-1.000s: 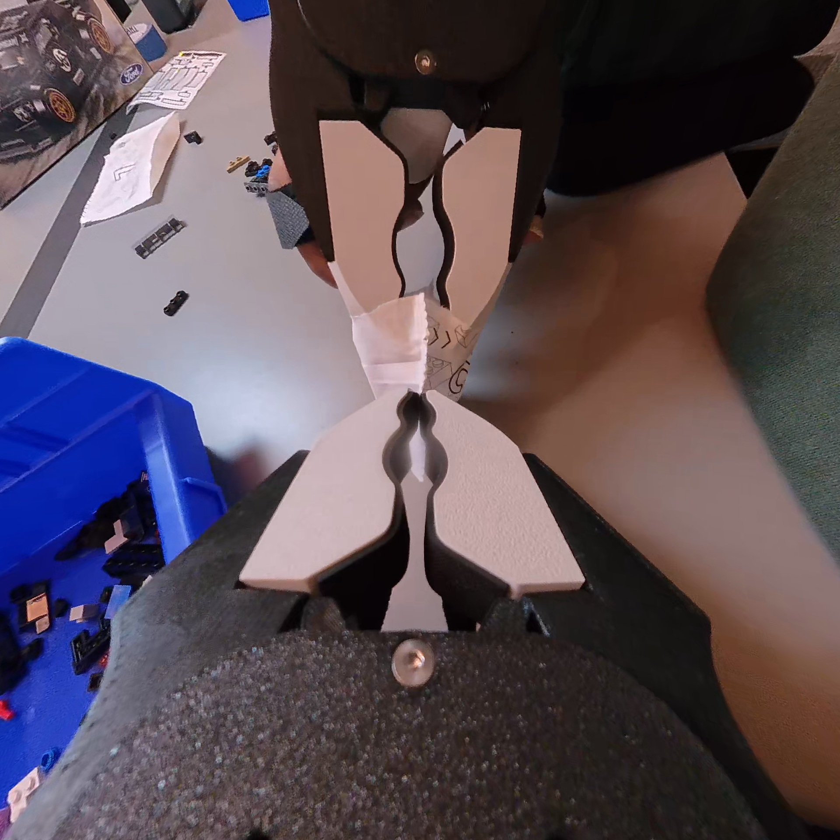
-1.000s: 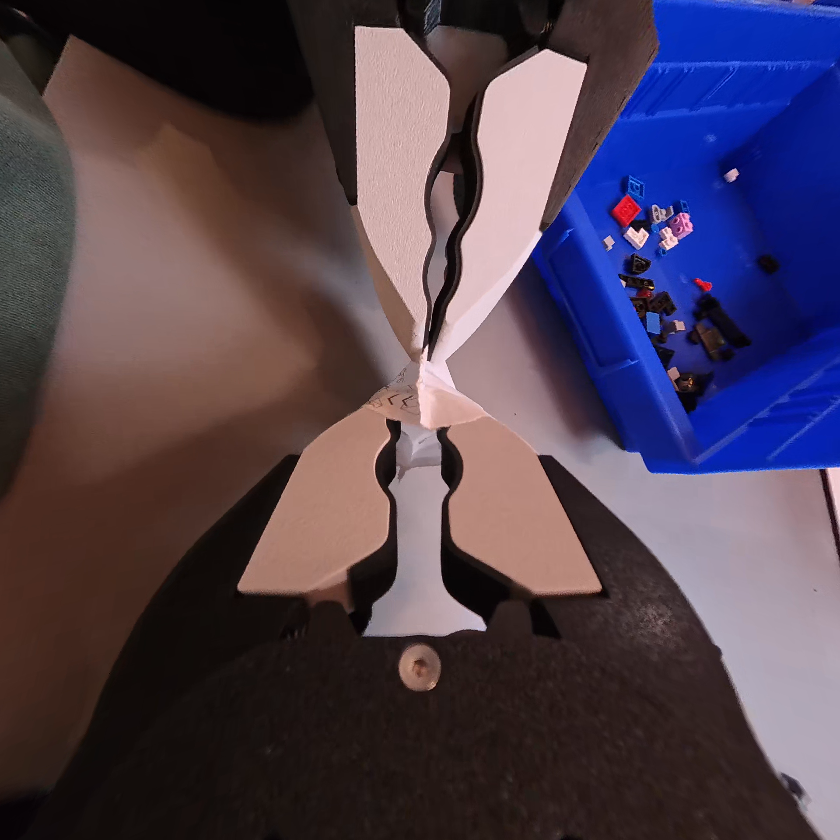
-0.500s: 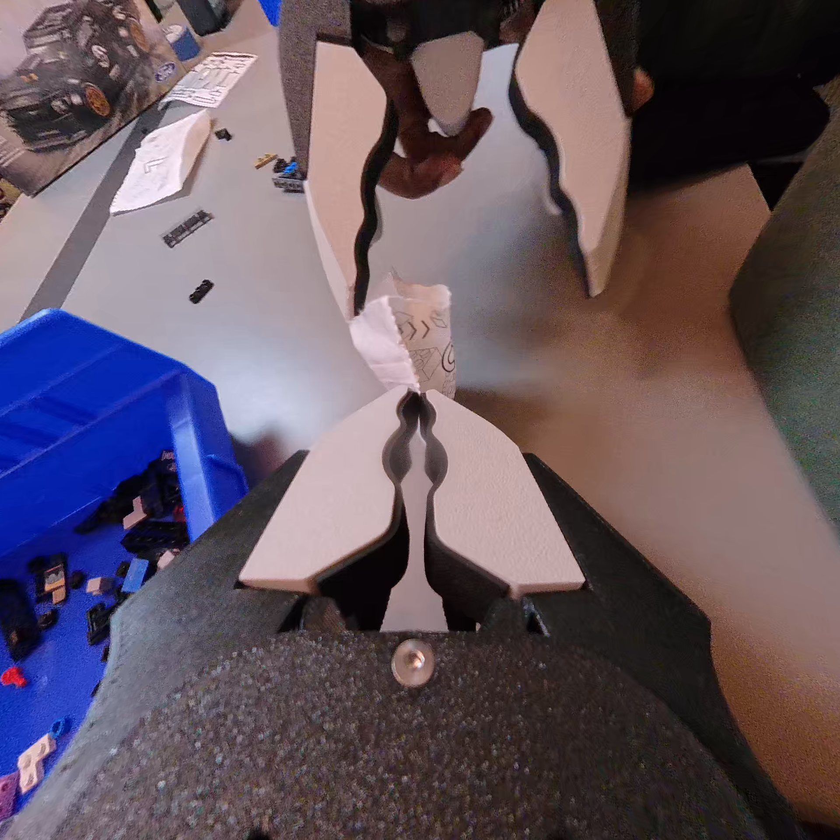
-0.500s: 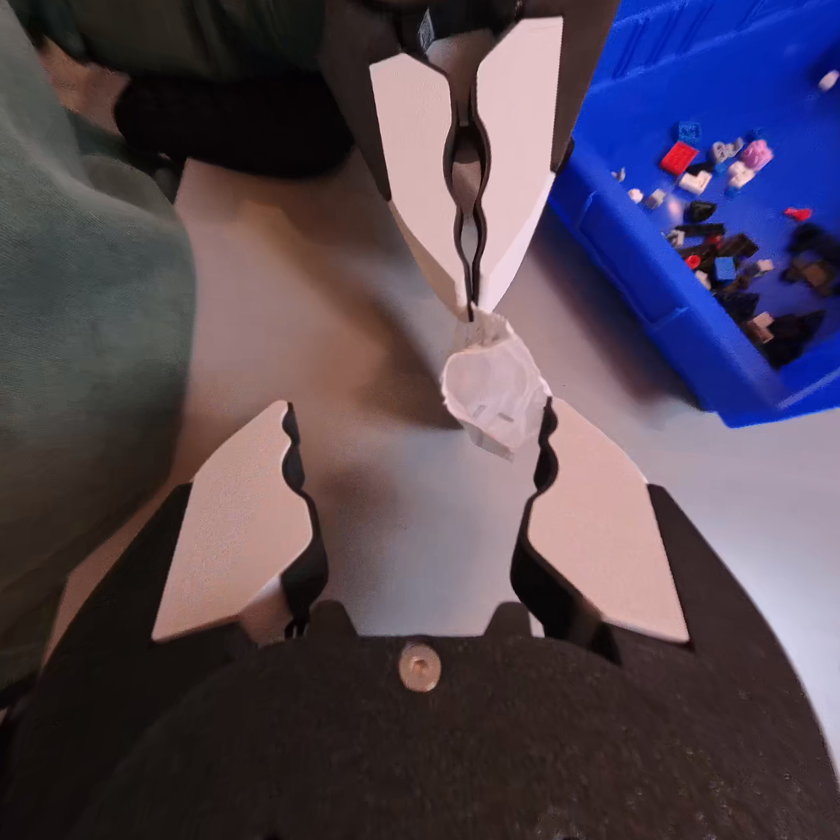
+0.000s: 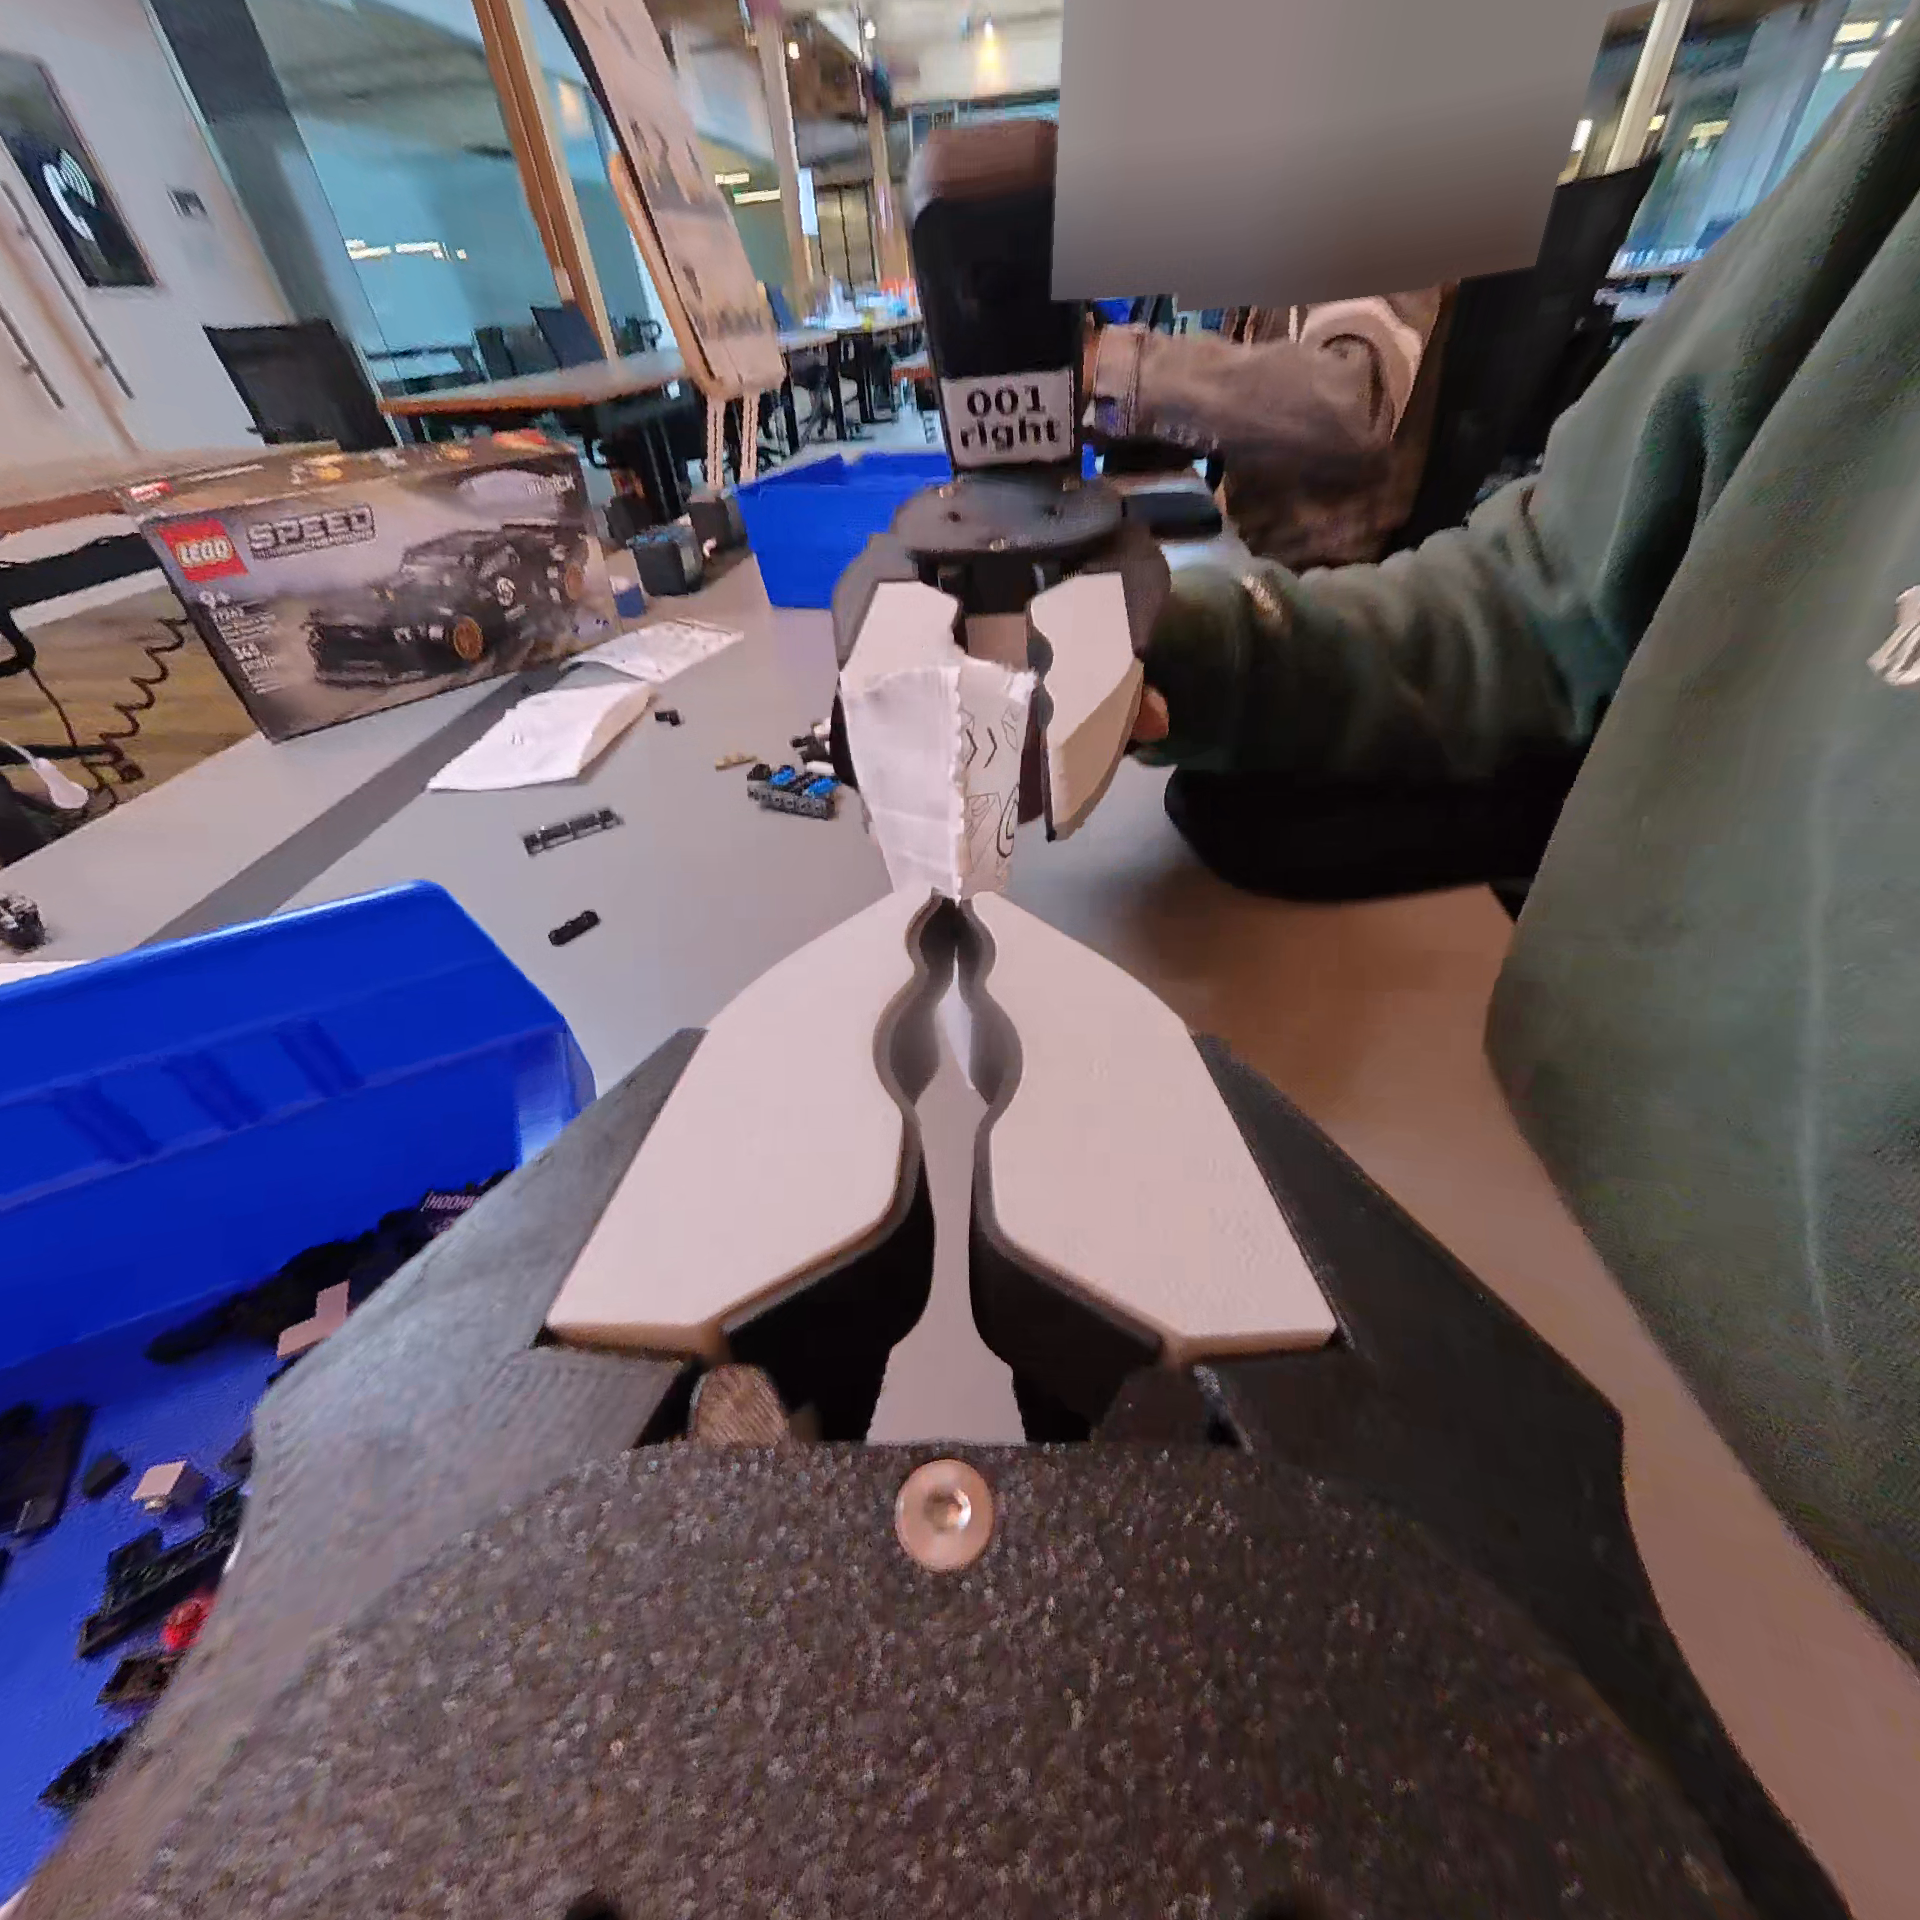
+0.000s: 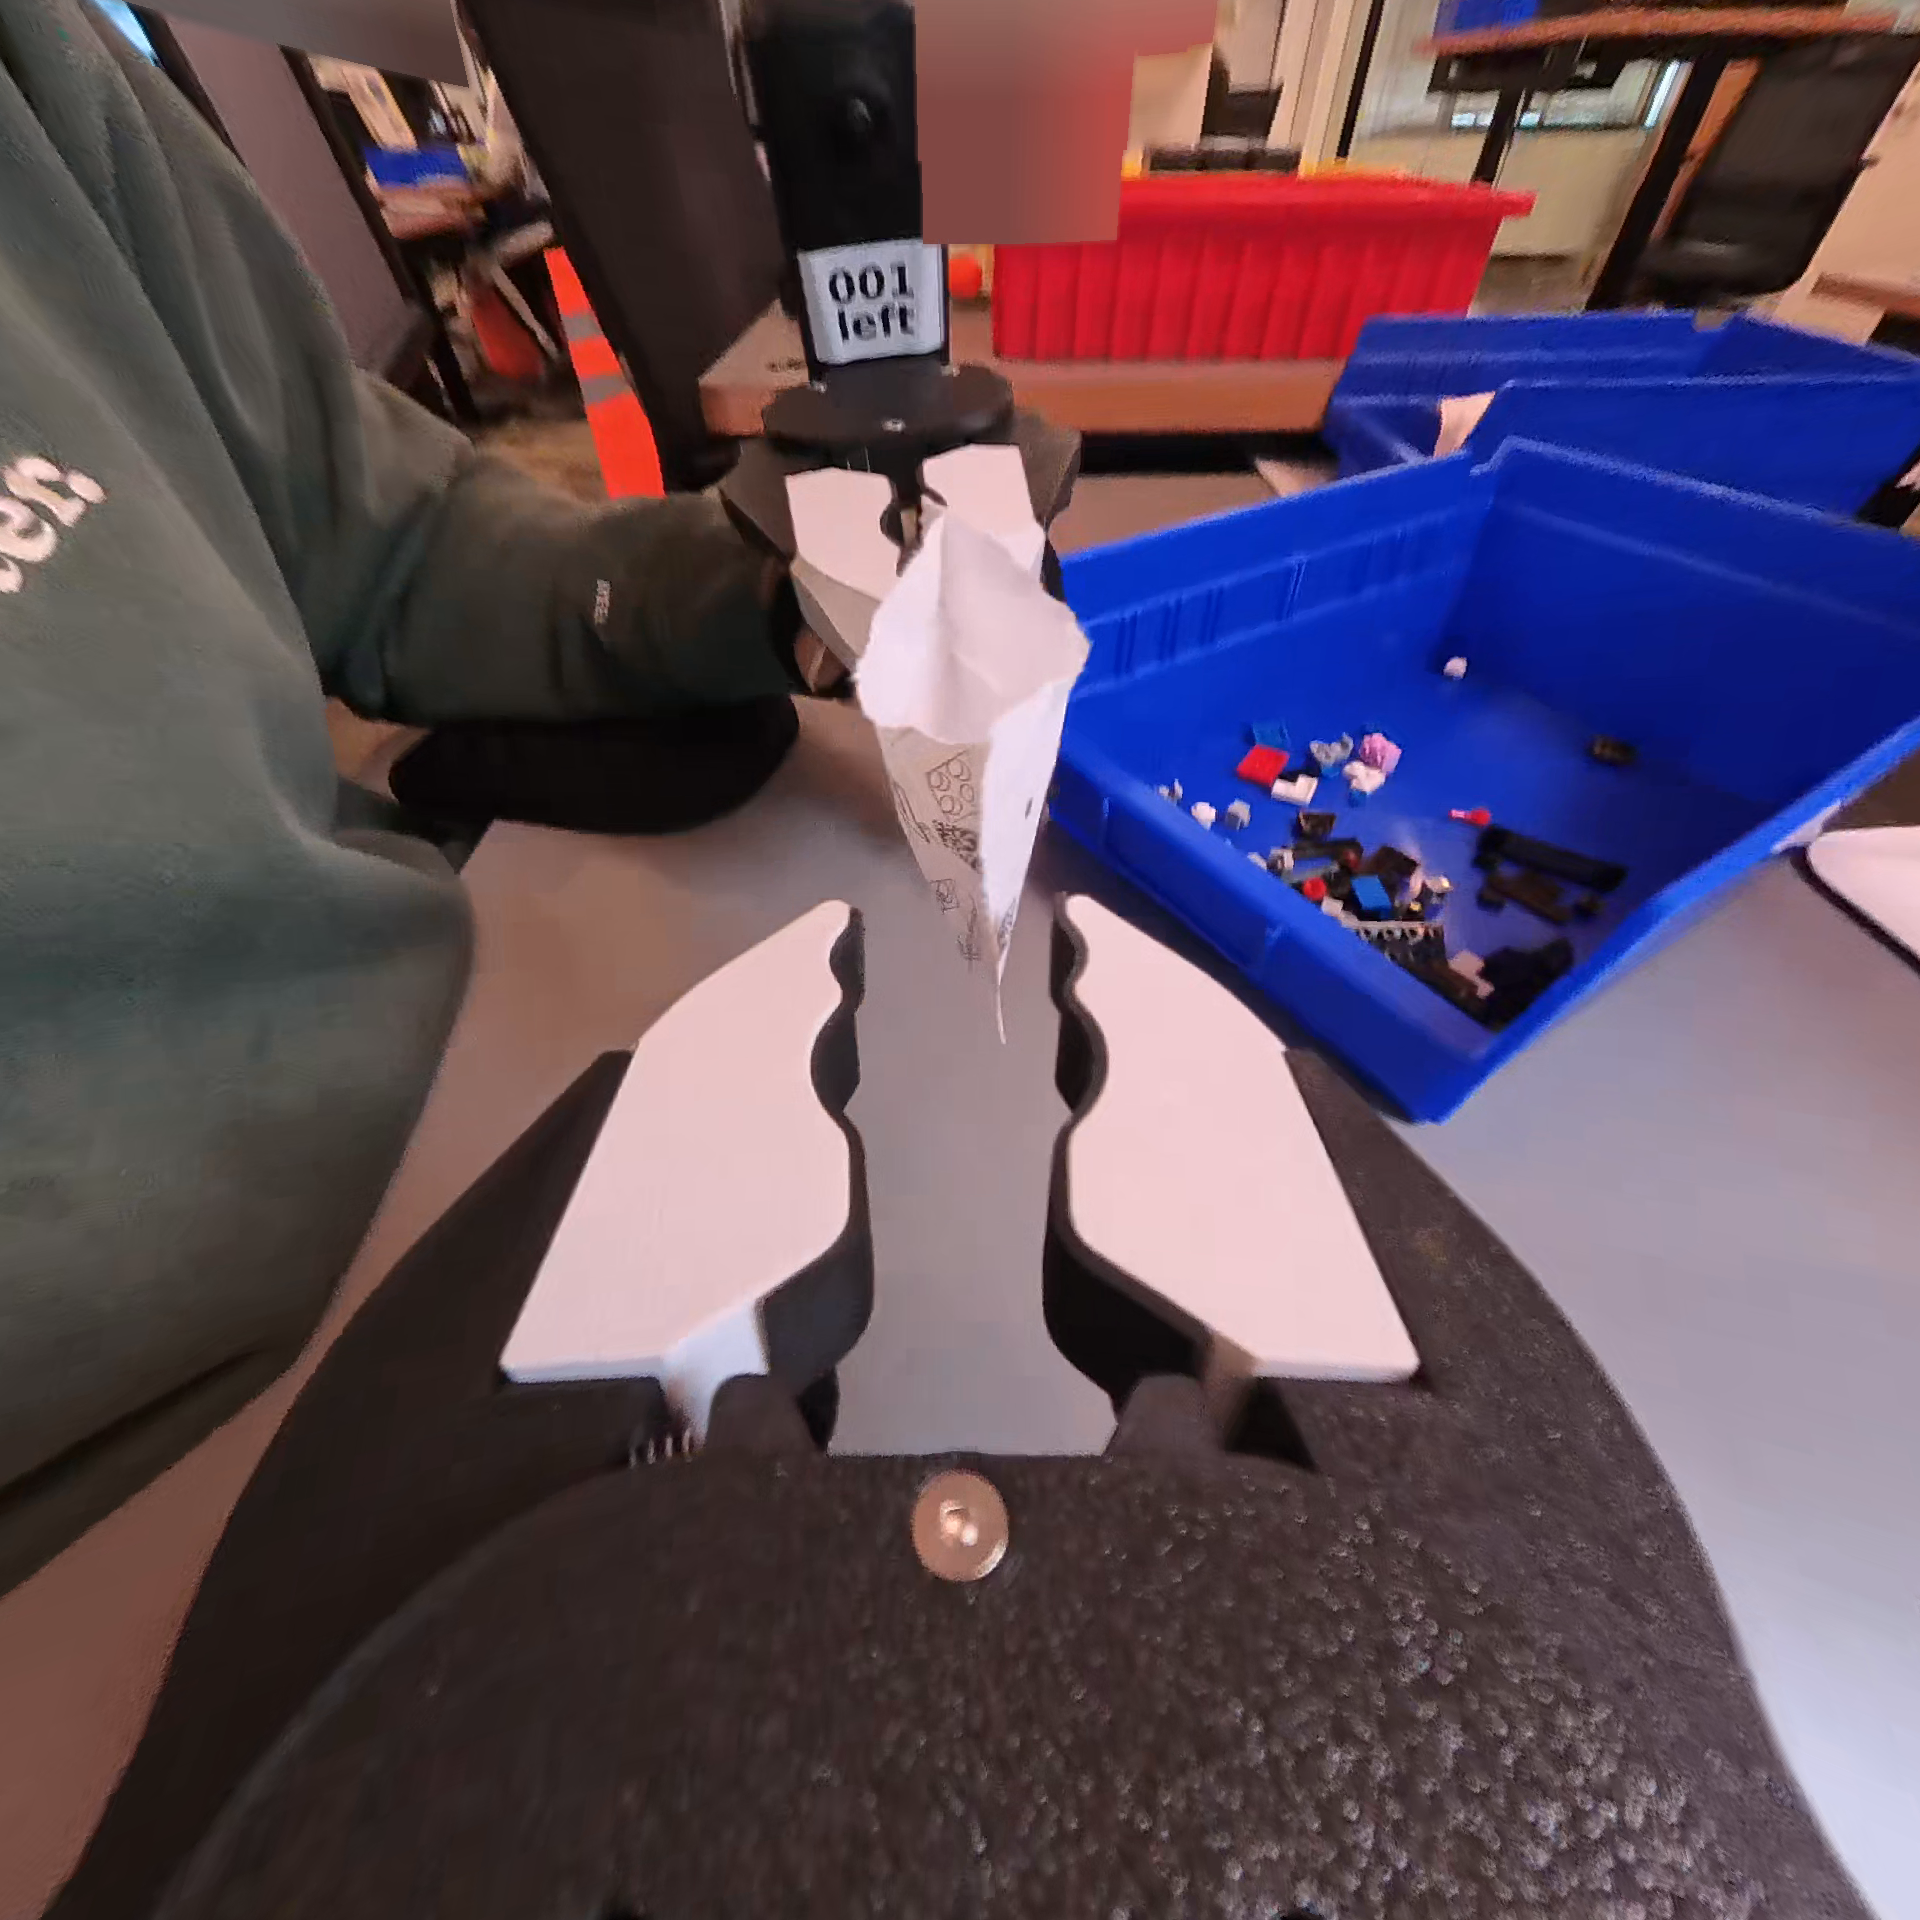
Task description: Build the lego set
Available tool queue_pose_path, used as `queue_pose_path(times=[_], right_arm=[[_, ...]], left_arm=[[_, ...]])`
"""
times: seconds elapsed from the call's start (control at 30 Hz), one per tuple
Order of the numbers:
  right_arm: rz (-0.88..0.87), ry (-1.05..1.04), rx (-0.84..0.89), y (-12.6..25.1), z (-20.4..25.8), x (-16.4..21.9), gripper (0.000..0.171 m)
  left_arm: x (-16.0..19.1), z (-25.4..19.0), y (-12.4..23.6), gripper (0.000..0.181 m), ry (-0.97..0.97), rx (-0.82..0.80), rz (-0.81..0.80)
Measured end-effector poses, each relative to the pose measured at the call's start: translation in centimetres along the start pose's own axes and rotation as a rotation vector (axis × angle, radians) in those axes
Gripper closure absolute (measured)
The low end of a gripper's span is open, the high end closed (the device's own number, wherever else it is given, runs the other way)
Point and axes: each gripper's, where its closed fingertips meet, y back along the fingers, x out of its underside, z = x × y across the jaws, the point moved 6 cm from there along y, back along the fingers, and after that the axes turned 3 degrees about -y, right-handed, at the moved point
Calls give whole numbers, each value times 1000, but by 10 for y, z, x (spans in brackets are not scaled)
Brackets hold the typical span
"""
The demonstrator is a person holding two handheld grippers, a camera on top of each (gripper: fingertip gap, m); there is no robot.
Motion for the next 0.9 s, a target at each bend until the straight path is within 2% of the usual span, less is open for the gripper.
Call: queue_pose_path(times=[0.13,0.2,0.3,0.9], right_arm=[[-50,-18,-15,-4,2,-4,146],[-69,-9,-16,-5,3,-6,160],[-83,3,-10,-4,4,-7,168],[-148,-35,32,2,2,-17,167]], left_arm=[[-5,-1,2,181,24,20,-49],[-4,-2,1,180,24,21,-43],[-4,1,2,181,36,11,-48],[-6,4,2,181,61,-28,-9]])
